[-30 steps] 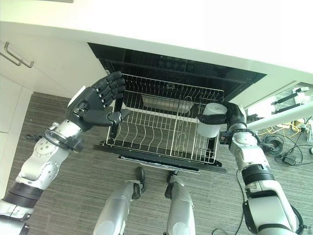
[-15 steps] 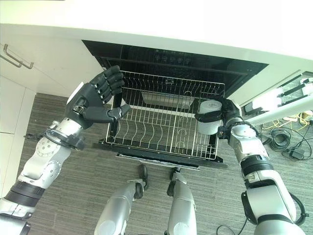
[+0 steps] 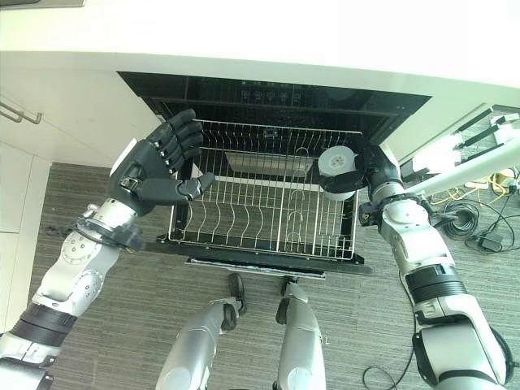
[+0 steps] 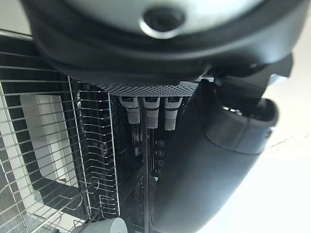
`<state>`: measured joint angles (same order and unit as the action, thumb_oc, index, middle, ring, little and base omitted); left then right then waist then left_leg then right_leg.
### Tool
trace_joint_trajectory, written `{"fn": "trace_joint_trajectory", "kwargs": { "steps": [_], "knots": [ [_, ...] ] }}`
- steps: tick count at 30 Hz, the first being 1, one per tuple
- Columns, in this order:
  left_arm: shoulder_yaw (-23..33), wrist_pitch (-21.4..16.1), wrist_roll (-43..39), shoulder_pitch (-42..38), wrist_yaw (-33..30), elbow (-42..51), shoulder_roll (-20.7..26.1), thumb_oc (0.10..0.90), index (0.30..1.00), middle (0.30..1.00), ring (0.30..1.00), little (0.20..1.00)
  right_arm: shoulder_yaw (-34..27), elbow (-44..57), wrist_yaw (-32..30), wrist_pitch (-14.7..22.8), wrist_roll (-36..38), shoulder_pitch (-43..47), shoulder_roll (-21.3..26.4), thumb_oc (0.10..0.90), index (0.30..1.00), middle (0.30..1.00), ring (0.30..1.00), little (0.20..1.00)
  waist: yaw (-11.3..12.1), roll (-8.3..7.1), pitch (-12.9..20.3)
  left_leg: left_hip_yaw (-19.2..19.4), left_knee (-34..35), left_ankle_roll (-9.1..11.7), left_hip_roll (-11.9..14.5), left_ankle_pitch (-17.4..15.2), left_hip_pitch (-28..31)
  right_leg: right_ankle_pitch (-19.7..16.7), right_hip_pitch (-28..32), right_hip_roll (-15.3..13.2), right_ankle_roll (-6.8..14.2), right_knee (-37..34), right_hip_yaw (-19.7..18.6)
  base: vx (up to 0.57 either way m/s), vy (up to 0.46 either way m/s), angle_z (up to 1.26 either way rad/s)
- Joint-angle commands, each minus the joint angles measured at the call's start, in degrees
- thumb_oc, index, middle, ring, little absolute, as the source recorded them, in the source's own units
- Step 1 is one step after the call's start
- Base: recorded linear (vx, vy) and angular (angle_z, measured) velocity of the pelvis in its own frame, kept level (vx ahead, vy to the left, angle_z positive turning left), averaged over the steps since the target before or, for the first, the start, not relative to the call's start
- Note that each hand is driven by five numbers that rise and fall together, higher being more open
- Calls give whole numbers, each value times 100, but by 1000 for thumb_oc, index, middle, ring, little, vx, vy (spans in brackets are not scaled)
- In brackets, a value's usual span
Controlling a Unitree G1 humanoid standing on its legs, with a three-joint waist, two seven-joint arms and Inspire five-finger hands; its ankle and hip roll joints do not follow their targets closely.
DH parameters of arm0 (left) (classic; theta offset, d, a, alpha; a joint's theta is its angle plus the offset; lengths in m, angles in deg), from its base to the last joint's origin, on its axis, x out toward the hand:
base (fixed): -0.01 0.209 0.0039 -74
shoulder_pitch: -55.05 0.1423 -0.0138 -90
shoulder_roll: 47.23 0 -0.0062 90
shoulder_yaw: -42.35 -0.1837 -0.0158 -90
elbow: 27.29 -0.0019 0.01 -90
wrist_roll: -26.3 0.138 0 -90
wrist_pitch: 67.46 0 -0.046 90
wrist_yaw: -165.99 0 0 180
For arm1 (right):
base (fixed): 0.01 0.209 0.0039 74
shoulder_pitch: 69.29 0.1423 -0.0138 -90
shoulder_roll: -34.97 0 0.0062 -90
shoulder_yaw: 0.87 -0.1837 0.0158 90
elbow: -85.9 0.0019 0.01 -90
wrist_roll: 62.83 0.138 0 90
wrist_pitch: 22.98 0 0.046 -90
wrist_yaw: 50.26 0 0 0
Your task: Place the dishes in the dishwasher.
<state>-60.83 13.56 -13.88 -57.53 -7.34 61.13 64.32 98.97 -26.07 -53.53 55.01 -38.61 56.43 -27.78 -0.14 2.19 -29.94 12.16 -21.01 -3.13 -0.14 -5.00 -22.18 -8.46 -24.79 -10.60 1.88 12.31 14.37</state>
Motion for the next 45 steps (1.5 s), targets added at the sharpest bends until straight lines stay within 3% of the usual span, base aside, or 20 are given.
{"fn": "trace_joint_trajectory", "kwargs": {
  "steps": [1,10,18,22,26,32,40,45],
  "knots": [
    [437,-703,9,81,-14,911,-71,800,900,900,900,900,-377,703,-296,324,-300,259,452,800,900,900,900,900,-8,57,435,-602,382,260,120,-1001,681,1011,-35,-12,744,488,-103,0,0,0],
    [552,-624,84,129,-40,983,-75,800,900,900,900,900,-643,1176,-498,245,-410,-57,277,800,900,900,900,900,-34,-5,415,-554,382,222,155,-1001,672,1065,36,44,742,488,-154,0,0,0],
    [669,-593,161,218,5,1030,-91,800,900,900,900,900,-773,1572,-256,70,-424,-352,172,800,900,900,900,900,-57,-63,409,-512,382,203,182,-1003,674,1085,74,76,745,488,-171,0,0,0],
    [758,-512,153,256,37,1060,-24,800,900,900,900,900,-753,1746,65,-318,-421,-525,194,800,900,900,900,900,-73,-128,403,-490,382,198,213,-1000,687,1085,98,110,747,488,-189,6,-13,-3],
    [829,-405,169,283,61,1116,106,800,900,900,900,900,-565,1767,746,-1188,-302,-778,266,800,900,900,900,900,-53,-241,374,-480,382,187,248,-993,722,1074,154,147,765,488,-168,11,-53,-6],
    [897,-303,185,297,117,1124,210,800,900,900,900,900,-414,1723,1267,-1833,-580,-952,285,800,900,900,900,900,-24,-354,359,-464,382,190,274,-972,751,1078,232,188,768,488,-163,14,-46,-1],
    [939,-158,236,343,184,1163,295,800,900,900,900,900,-211,1761,1817,-2234,-1050,-1068,268,800,900,900,900,900,9,-494,325,-445,382,173,304,-975,846,1069,354,258,776,488,-180,22,-40,-1],
    [1004,-64,275,441,180,1244,364,800,900,900,900,900,-107,1995,2474,-2628,-1846,-1245,290,800,900,900,900,900,19,-587,295,-421,382,167,333,-957,902,1070,450,307,775,488,-200,15,-24,-1]
  ]
}}
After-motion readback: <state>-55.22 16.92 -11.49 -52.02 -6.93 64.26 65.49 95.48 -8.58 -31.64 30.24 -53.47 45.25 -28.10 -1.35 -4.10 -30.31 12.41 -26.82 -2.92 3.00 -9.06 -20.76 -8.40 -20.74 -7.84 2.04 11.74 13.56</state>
